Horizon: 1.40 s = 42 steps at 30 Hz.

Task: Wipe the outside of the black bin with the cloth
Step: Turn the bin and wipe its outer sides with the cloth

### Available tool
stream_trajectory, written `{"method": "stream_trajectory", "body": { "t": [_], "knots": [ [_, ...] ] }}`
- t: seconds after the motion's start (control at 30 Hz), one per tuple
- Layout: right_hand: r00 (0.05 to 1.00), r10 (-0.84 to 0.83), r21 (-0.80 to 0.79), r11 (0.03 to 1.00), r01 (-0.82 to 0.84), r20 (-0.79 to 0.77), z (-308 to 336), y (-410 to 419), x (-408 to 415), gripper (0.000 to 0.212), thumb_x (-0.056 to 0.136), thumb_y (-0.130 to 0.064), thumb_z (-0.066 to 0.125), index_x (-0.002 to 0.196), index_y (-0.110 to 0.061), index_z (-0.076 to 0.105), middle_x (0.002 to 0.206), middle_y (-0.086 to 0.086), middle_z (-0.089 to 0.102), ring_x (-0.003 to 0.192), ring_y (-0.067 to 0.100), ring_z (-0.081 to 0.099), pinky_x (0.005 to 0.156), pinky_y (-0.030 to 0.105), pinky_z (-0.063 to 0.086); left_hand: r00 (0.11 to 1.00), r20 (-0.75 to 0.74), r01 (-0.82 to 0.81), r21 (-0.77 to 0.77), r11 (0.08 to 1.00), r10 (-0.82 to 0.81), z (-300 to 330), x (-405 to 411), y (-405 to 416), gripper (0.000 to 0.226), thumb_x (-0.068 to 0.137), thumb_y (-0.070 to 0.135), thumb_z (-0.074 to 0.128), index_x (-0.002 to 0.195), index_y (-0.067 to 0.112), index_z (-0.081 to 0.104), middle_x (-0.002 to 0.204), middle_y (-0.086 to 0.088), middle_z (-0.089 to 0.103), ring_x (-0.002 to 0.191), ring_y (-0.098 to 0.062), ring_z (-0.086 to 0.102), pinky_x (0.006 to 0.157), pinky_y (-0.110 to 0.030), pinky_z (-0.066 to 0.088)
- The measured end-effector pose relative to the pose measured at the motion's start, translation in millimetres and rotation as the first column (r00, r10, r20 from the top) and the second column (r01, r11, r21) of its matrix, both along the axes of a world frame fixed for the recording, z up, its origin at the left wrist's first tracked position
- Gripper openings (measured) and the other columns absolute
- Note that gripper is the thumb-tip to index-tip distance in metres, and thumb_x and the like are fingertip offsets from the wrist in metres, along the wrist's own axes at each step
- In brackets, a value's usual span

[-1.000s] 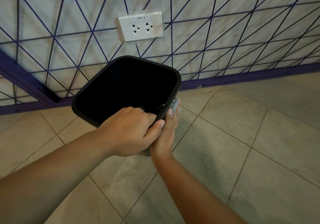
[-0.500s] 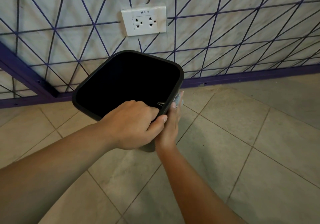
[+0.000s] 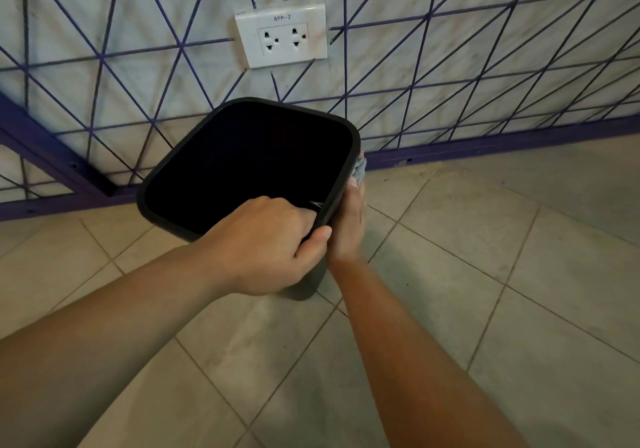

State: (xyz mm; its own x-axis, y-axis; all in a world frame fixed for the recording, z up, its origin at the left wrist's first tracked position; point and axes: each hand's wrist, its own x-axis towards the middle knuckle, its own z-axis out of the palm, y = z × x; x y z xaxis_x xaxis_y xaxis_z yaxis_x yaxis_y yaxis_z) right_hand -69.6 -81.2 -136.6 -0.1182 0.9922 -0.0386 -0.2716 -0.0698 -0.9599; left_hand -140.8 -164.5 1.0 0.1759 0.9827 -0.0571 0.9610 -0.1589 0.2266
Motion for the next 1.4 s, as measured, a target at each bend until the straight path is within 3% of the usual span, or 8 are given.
{"method": "stream_trajectory", "body": {
  "t": [0.13, 0.27, 0.47, 0.6, 0.73, 0.83, 1.13, 1.4],
  "knots": [
    [0.998, 0.048, -0.103, 0.994, -0.044, 0.033, -55, 9, -4, 0.065, 0.1, -0.065, 0.04, 0.126, -0.009, 0.059, 0.122, 0.018, 0.062, 0.126, 0.047, 0.057, 0.11, 0.072, 0.039, 1.0, -0.001, 0.009, 0.012, 1.0, -0.009, 1, 1, 1, 0.042, 0.094, 0.046, 0.032, 0.058, 0.025, 0.037, 0.049, 0.005, 0.04, 0.043, -0.01, 0.041, 0.047, -0.029, 0.025],
    [0.99, 0.035, -0.289, 0.957, 0.005, 0.133, -94, -24, -7, 0.115, 0.083, -0.097, 0.036, 0.152, -0.007, 0.05, 0.151, 0.023, 0.054, 0.145, 0.042, 0.048, 0.121, 0.067, 0.035, 1.0, 0.006, 0.003, 0.041, 0.999, -0.003, 0, 0, 0, 0.045, 0.095, 0.045, 0.035, 0.056, 0.022, 0.036, 0.048, 0.004, 0.039, 0.042, -0.012, 0.039, 0.048, -0.033, 0.025],
    [0.997, -0.038, -0.401, 0.914, 0.06, 0.062, -73, -66, -11, 0.087, 0.092, -0.064, 0.031, 0.165, -0.016, 0.035, 0.168, 0.012, 0.039, 0.159, 0.03, 0.032, 0.13, 0.057, 0.025, 1.0, 0.019, 0.004, 0.051, 0.999, -0.005, -1, -3, 0, 0.046, 0.098, 0.042, 0.037, 0.057, 0.021, 0.036, 0.049, 0.003, 0.039, 0.043, -0.013, 0.04, 0.047, -0.035, 0.031],
    [0.999, -0.007, -0.424, 0.905, 0.027, 0.048, -67, -114, -6, 0.098, 0.084, -0.075, 0.029, 0.165, -0.02, 0.037, 0.165, 0.007, 0.045, 0.156, 0.025, 0.038, 0.13, 0.054, 0.03, 0.999, 0.032, -0.023, 0.019, 1.0, 0.022, 1, -2, -1, 0.046, 0.096, 0.045, 0.035, 0.058, 0.02, 0.037, 0.05, 0.002, 0.041, 0.045, -0.013, 0.041, 0.049, -0.033, 0.03],
    [0.999, 0.031, -0.561, 0.828, -0.008, 0.03, -35, -139, 29, 0.088, 0.092, -0.072, 0.033, 0.156, -0.013, 0.05, 0.134, 0.014, 0.066, 0.117, 0.026, 0.064, 0.097, 0.038, 0.056, 0.999, 0.008, -0.052, -0.018, 0.998, 0.052, 4, -1, -5, 0.046, 0.099, 0.047, 0.035, 0.063, 0.019, 0.045, 0.055, -0.001, 0.05, 0.049, -0.015, 0.049, 0.051, -0.037, 0.04],
    [0.992, -0.028, -0.623, 0.776, 0.099, 0.124, -22, -125, 60, 0.055, 0.115, -0.043, 0.029, 0.159, -0.013, 0.044, 0.144, 0.02, 0.058, 0.129, 0.033, 0.057, 0.113, 0.049, 0.047, 0.996, -0.082, -0.044, -0.017, 0.999, 0.043, 8, 0, -10, 0.042, 0.101, 0.046, 0.033, 0.072, 0.02, 0.048, 0.062, 0.0, 0.054, 0.055, -0.014, 0.053, 0.054, -0.035, 0.043],
    [0.975, -0.072, -0.525, 0.833, 0.175, 0.21, 11, -91, 108, 0.057, 0.115, -0.04, 0.026, 0.167, -0.019, 0.029, 0.158, 0.02, 0.046, 0.14, 0.041, 0.049, 0.104, 0.047, 0.045, 0.997, -0.071, -0.043, -0.113, 0.993, 0.035, 12, -28, -42, 0.034, 0.102, 0.036, 0.046, 0.132, 0.021, 0.049, 0.097, 0.013, 0.052, 0.082, -0.003, 0.046, 0.065, -0.015, 0.034],
    [0.981, -0.061, -0.536, 0.83, 0.152, 0.183, 12, -103, 111, 0.056, 0.115, -0.038, 0.027, 0.168, -0.019, 0.027, 0.164, 0.018, 0.041, 0.148, 0.037, 0.042, 0.122, 0.052, 0.036, 0.986, -0.153, -0.092, -0.214, 0.972, 0.059, 37, -60, -64, 0.039, 0.09, 0.035, 0.048, 0.125, 0.028, 0.062, 0.111, 0.009, 0.065, 0.102, -0.013, 0.061, 0.088, -0.034, 0.049]
  ]
}}
